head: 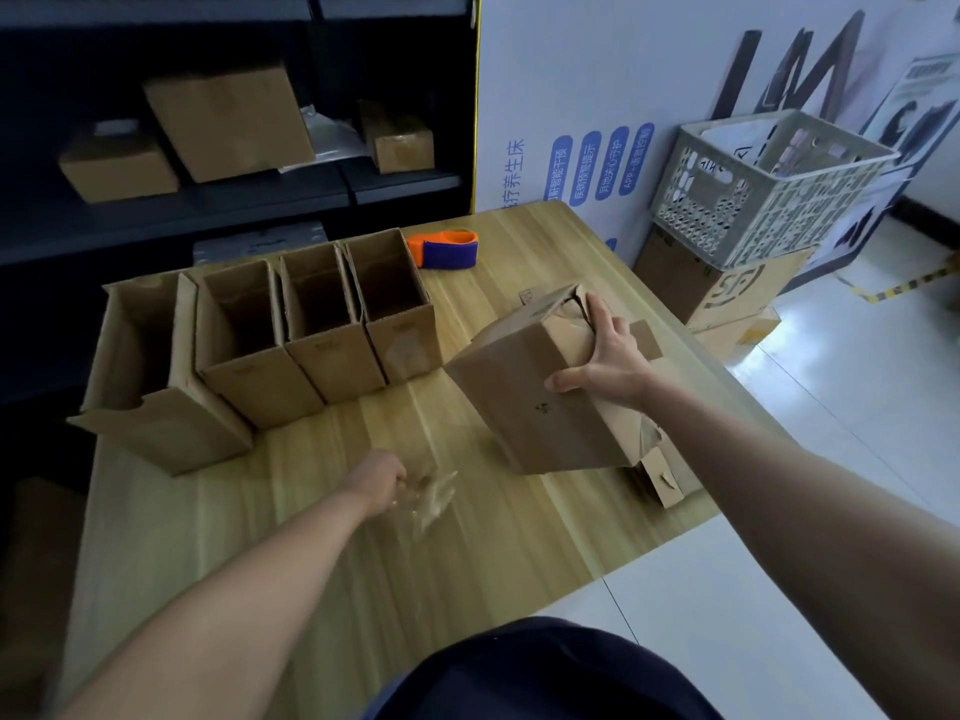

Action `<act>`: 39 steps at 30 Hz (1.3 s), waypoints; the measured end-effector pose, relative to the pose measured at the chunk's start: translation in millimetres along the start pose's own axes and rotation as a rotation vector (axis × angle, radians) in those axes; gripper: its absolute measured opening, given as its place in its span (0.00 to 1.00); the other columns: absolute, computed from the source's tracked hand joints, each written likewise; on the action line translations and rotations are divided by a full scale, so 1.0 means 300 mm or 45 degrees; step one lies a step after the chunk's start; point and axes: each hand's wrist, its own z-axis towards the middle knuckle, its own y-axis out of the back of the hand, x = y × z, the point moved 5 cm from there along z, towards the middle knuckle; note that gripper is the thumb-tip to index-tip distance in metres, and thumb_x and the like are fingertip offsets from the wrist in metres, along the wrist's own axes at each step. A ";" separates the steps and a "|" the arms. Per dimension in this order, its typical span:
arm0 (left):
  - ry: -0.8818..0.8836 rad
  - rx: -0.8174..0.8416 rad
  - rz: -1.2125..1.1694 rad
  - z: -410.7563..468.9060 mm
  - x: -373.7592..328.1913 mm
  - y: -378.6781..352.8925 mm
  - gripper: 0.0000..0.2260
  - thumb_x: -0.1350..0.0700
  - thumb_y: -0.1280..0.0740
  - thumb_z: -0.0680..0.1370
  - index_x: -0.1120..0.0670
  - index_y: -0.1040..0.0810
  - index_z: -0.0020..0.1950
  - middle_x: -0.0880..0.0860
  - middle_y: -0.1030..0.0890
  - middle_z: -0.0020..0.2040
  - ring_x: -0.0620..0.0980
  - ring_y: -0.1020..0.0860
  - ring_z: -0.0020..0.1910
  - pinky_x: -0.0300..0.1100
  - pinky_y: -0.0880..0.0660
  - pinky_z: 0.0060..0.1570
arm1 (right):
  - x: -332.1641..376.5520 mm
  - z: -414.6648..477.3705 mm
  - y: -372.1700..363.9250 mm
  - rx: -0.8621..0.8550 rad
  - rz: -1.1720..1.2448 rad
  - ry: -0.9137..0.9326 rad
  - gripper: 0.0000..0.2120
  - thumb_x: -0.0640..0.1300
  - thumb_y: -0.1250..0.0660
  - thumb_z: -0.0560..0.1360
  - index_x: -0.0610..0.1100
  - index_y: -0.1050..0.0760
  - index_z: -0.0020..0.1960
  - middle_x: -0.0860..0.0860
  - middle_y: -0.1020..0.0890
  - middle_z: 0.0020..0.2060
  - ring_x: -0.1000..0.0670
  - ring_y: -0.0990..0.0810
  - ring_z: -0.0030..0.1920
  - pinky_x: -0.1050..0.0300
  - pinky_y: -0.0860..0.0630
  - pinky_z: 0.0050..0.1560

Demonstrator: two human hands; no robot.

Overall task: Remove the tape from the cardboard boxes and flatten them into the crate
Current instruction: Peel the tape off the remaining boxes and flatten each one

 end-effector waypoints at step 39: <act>0.019 -0.515 -0.774 0.077 -0.531 0.447 0.31 0.45 0.27 0.69 0.53 0.39 0.64 0.55 0.35 0.63 0.50 0.31 0.51 0.39 0.32 0.40 | -0.026 -0.054 0.006 0.113 0.162 -0.034 0.09 0.52 0.40 0.79 0.50 0.23 0.52 0.53 0.21 0.44 0.54 0.22 0.43 0.64 0.30 0.38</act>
